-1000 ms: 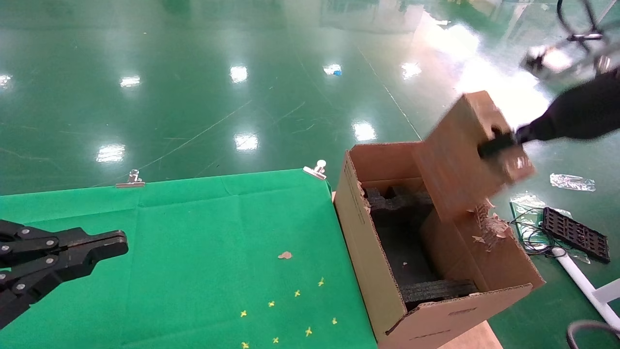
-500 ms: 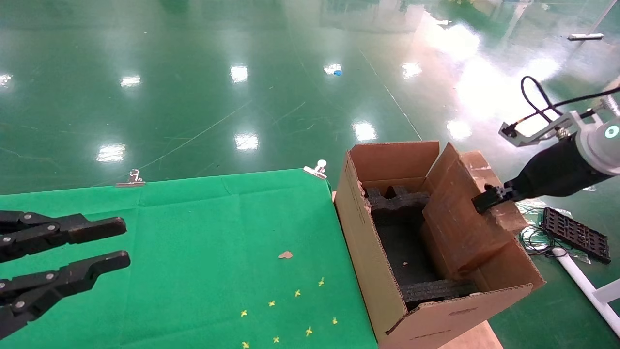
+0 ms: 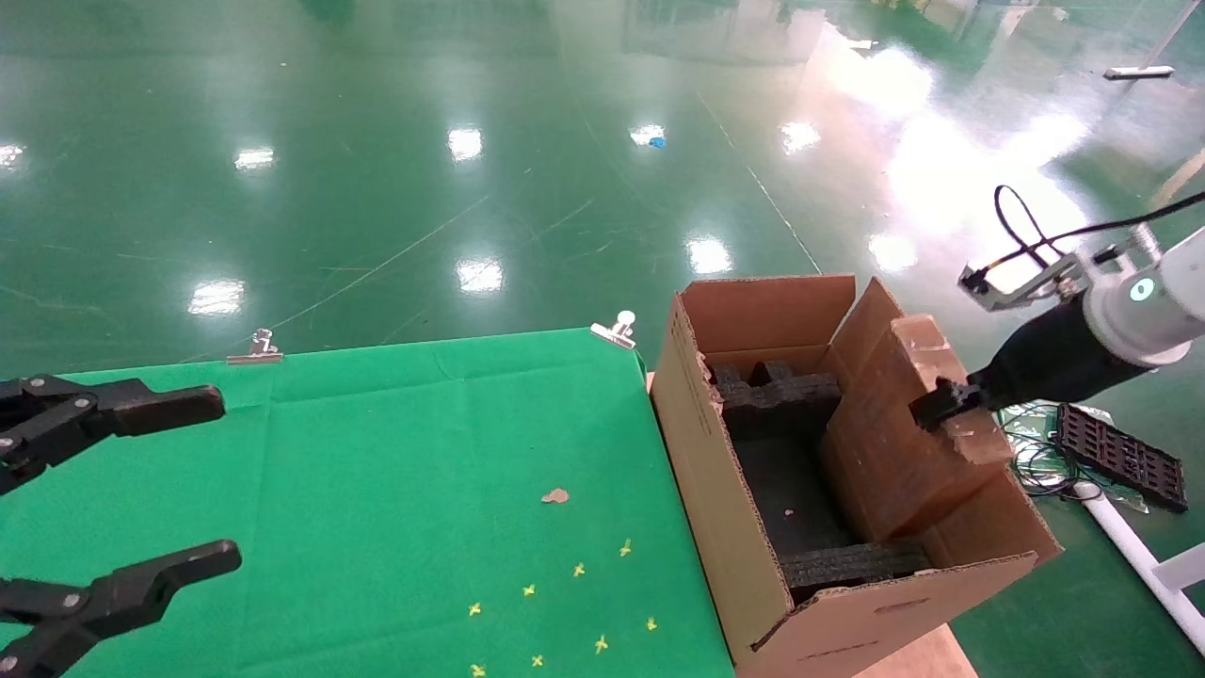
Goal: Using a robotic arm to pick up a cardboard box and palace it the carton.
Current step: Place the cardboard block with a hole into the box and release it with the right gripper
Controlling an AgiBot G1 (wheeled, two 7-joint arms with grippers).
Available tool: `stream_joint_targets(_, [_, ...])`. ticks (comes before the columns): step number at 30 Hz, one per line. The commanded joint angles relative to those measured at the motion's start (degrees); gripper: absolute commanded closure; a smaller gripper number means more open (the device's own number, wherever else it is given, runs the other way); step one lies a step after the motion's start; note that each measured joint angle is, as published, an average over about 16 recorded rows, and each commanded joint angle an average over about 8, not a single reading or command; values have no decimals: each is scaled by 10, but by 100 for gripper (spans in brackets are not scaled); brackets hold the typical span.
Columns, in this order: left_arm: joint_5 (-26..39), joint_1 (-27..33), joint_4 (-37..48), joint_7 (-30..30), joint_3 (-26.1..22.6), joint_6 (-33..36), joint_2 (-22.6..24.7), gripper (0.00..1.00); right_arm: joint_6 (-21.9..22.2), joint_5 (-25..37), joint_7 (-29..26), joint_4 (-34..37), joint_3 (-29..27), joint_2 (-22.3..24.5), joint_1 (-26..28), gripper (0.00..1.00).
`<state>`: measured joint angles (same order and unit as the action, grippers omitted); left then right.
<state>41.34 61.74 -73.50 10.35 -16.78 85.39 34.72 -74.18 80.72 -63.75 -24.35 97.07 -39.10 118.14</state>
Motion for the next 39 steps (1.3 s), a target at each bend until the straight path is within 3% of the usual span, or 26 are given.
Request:
stream_joint_targets(1, [0,0,0,0,0,0,0,0,5,-5,0,10,0,-4,-13,100])
stream_joint_targets(10, [0,0,0,0,0,0,0,0,59,-31,14,67,-8,-36,-100,100])
stream_joint_targets(19, [0,0,0,0,-1,0,0,0,128,-83,61,108,-39,-54,-179,100])
stream_joint_targets(20, [0,0,0,0,-1,0,0,0,134,-91,69,110,-44,-53,-186,94])
stream_joint_targets(27, [-1,0,0,0,-1,0,0,0,144,-120,110,132,-62,-54,-203,7])
stream_joint_targets(28, [-1,0,0,0,-1,0,0,0,142,-120,113,136,-63,-55,-202,0])
stream_joint_targets(39, [-1,0,0,-1,-1,-1,-1,0,128,-114,130,172,-60,-67,-189,0])
